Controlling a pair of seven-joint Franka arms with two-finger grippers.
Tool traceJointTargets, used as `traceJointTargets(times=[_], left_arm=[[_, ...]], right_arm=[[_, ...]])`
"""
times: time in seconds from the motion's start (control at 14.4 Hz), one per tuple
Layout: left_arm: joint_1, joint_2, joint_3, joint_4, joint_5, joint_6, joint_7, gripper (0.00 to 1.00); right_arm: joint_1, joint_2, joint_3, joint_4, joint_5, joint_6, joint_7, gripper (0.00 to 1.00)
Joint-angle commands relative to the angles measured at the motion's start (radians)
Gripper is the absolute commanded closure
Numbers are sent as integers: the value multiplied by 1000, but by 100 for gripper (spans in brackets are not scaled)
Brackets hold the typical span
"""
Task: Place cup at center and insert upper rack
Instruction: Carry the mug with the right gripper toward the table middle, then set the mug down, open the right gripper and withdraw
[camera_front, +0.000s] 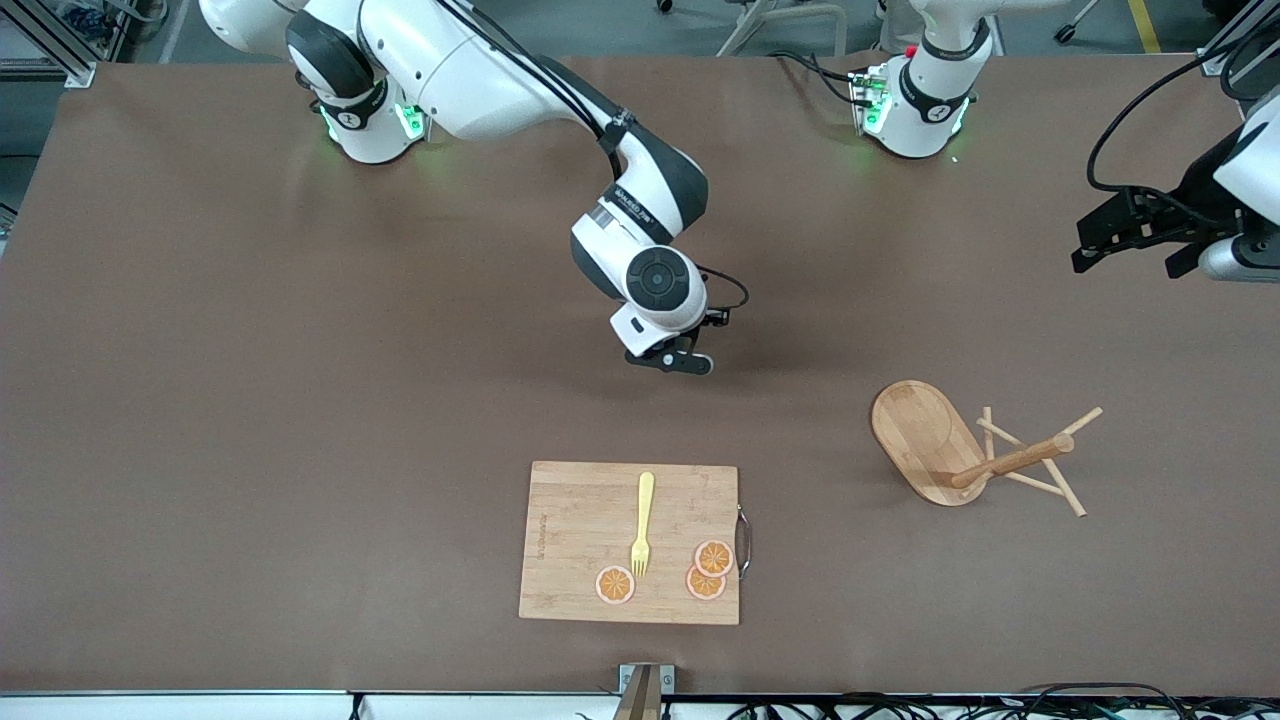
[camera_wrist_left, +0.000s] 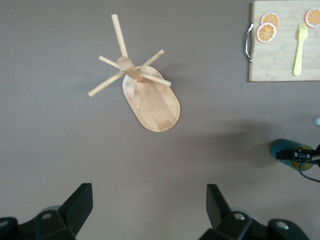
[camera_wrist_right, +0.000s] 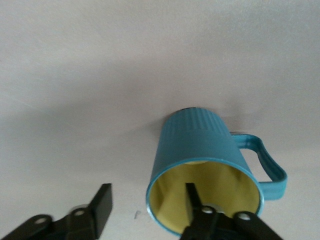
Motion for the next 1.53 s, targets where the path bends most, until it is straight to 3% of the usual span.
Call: traceJointTargets(times=[0.0,0.21,0.42,0.56,0.9,1.25,1.46], left_arm=[[-1,-14,-30,-2,-16,-23,-11,0],[-1,-24,-76,-5,-33,-54,-56,0],[0,-24,-128,-16,-65,-63,-155,0],[-1,-24,-176,-22,-68,-63,-214,0],[-4,-11,-367,-23,-65,-34,-437,0],[-12,-4,-559,-92,-48,118,-703,0],[-117,24,-618,-163,66,274,-942,0]], right_arm=[[-13,-54,1,10,20,-39,25,0],[-108,-151,-12,59,14,-227,25,0],[-289,-261,-19,57,11,-314,-8,0],[-407,-306,-22,56,-15,-390,-161,0],[-665,-366,-19,56,-114,-435,-326,0],[-860,-401,-23,56,-149,-541,-623,0],[-927,-435,-38,57,-190,-538,-835,0]])
